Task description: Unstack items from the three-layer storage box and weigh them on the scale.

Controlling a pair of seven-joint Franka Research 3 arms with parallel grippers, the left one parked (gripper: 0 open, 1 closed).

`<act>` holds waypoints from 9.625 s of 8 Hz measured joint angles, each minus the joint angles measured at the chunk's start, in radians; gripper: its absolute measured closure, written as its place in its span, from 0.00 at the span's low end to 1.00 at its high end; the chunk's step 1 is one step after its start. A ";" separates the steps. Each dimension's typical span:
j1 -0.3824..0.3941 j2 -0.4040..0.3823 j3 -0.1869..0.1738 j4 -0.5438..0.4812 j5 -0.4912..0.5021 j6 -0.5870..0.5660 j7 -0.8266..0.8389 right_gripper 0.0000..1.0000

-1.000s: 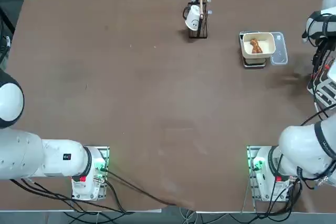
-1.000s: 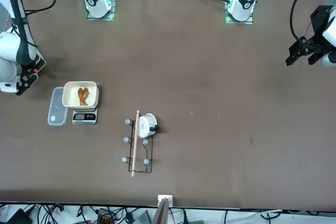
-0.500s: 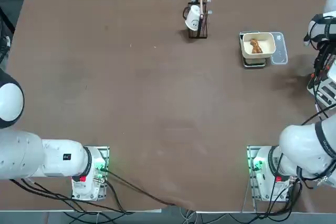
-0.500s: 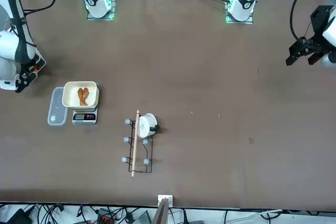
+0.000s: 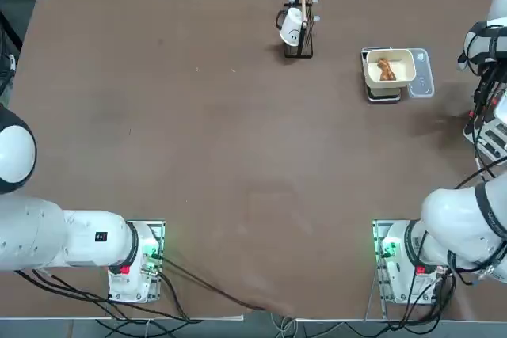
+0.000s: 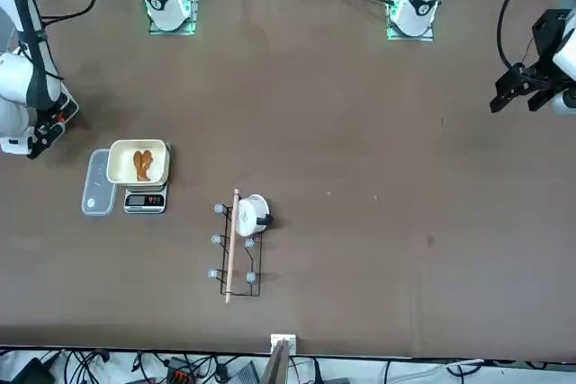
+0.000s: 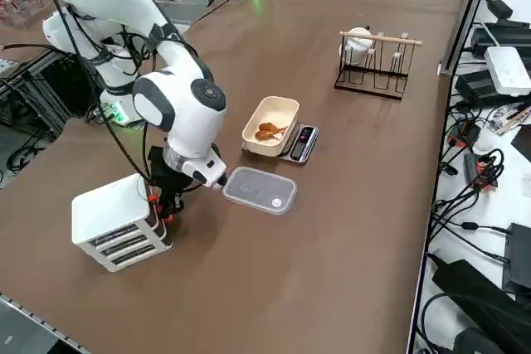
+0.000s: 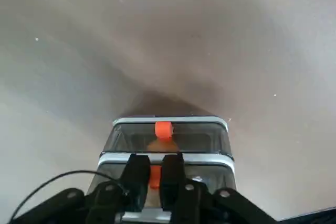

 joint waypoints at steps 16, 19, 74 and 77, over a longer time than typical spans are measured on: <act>0.117 0.000 0.026 0.033 0.142 0.009 0.040 0.88; 0.127 0.010 0.025 0.053 0.148 0.007 0.040 0.88; 0.386 -0.074 0.044 0.094 0.681 0.003 0.664 0.44; 0.385 -0.064 0.034 0.107 0.682 -0.005 0.665 0.00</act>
